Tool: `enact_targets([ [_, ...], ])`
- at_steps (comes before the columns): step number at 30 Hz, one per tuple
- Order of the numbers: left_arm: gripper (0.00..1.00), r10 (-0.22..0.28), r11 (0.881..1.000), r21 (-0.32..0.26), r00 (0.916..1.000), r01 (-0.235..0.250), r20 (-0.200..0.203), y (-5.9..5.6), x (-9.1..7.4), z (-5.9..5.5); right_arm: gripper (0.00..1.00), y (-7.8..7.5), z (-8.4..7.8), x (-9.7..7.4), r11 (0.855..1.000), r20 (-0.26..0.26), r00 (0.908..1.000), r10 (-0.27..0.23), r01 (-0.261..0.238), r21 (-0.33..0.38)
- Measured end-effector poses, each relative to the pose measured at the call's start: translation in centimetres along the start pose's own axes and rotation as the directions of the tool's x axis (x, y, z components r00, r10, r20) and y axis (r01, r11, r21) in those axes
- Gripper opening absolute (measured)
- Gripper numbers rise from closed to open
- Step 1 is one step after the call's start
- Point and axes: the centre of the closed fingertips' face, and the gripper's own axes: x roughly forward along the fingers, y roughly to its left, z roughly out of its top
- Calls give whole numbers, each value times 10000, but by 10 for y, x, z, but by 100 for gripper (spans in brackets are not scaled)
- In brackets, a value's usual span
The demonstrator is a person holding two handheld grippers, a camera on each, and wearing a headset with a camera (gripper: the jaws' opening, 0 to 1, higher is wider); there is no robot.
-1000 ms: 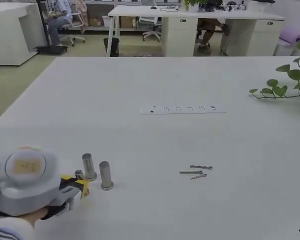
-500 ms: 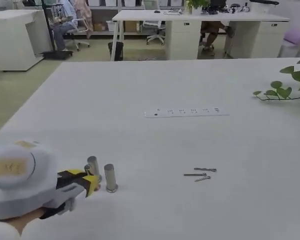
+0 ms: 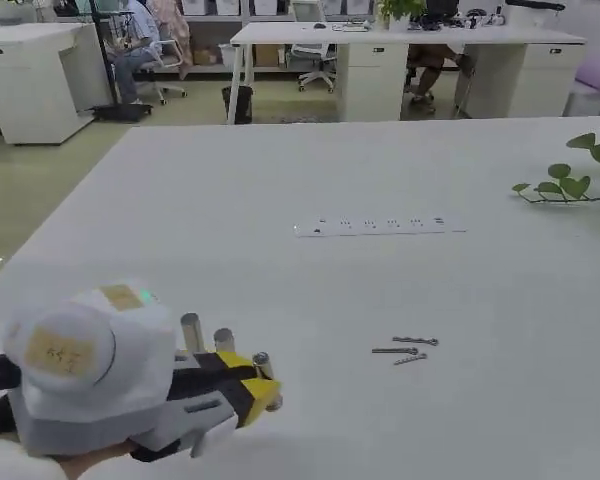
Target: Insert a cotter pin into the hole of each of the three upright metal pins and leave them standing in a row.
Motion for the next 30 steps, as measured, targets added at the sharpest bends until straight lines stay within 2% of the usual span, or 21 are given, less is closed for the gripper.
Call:
enact_targets([
  [4,7,-531,9981,320,9985,526,145,-14,8,8,96,1,-2,1,10000,-40,10000,52,-52,19],
  [6,7,-929,9920,883,9954,904,241,-22,12,12,96,2,-1,1,10000,-26,10000,84,-84,1],
  [8,7,-1236,9880,956,9921,1212,201,-29,14,13,96,2,-1,1,10000,-20,10000,73,-73,16],
  [11,7,-1901,9709,1453,9817,1901,-142,-44,20,9,96,2,-1,1,10000,-37,10000,92,-92,-5],
  [16,7,-2586,9518,1553,9643,2644,-569,-60,26,-3,96,2,-2,1,10000,-75,9999,94,-95,-30],
  [18,7,-2653,9464,1707,9614,2741,-728,-62,29,-8,96,3,-3,1,9999,-99,9999,97,-98,-37],
  [23,7,-2872,9393,1639,9522,3013,-1041,-66,37,-18,96,3,-3,1,9999,-144,9998,104,-105,-48],
  [30,7,-3014,9371,1506,9477,3148,-1055,-71,46,-21,96,2,-6,0,9999,-260,9996,64,-66,-90],
])
